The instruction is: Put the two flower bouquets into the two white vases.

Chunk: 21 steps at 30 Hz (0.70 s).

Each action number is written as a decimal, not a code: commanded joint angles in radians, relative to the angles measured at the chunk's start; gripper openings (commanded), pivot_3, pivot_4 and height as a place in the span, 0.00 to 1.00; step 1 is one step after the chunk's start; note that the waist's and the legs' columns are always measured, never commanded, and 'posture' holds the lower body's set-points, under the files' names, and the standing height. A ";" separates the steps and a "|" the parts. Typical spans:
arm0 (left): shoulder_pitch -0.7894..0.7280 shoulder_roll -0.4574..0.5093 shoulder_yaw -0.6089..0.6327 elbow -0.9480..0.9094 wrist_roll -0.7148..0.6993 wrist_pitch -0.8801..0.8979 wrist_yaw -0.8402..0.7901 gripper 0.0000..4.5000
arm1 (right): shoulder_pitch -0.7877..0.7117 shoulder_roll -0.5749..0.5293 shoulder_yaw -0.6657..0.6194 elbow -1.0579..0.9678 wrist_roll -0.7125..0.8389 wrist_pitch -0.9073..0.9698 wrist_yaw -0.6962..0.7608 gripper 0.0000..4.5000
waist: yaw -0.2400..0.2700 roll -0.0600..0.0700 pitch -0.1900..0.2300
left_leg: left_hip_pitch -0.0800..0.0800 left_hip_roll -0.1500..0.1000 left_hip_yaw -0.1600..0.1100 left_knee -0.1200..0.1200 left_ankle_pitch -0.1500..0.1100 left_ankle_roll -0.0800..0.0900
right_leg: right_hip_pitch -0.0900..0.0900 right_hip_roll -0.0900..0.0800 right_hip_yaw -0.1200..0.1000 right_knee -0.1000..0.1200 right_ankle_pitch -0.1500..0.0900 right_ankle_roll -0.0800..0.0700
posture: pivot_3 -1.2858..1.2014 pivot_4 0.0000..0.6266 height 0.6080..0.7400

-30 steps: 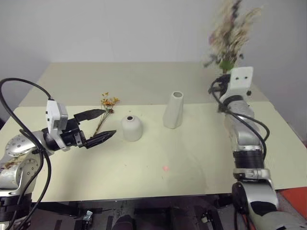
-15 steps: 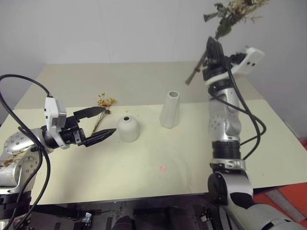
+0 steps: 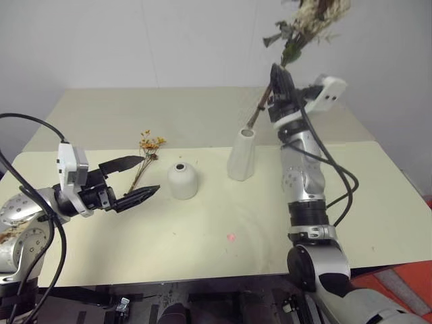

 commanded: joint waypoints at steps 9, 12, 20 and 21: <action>-0.029 0.015 0.002 -0.012 -0.012 0.000 0.002 1.00 | 0.005 -0.010 0.032 -0.068 -0.036 0.006 -0.021 0.05 | -0.002 0.000 0.000 | 0.000 0.000 0.000 0.000 0.000 -0.001 | -0.001 0.001 0.000 0.001 0.001 -0.001 | 0.52 0.24 1.00; -0.028 0.013 0.001 -0.013 -0.013 0.000 0.002 1.00 | 0.012 -0.005 0.042 -0.086 -0.030 0.012 -0.012 0.05 | -0.002 0.000 0.000 | 0.000 0.000 0.000 0.000 0.000 -0.001 | -0.001 0.001 0.000 0.001 0.001 -0.001 | 0.52 0.24 1.00; -0.014 0.007 0.004 -0.024 -0.014 -0.002 0.007 1.00 | 0.026 -0.003 0.067 -0.150 -0.015 0.047 0.021 0.05 | -0.003 0.000 0.000 | 0.000 0.001 0.000 -0.001 0.000 -0.001 | -0.001 0.001 0.000 0.001 0.001 -0.001 | 0.52 0.24 1.00; -0.013 0.006 0.004 -0.025 -0.014 -0.002 0.009 1.00 | 0.030 -0.003 0.071 -0.150 -0.020 0.049 0.023 0.05 | -0.003 0.000 0.000 | 0.000 0.001 0.000 -0.001 0.000 -0.001 | -0.001 0.001 0.000 0.001 0.001 -0.001 | 0.52 0.24 1.00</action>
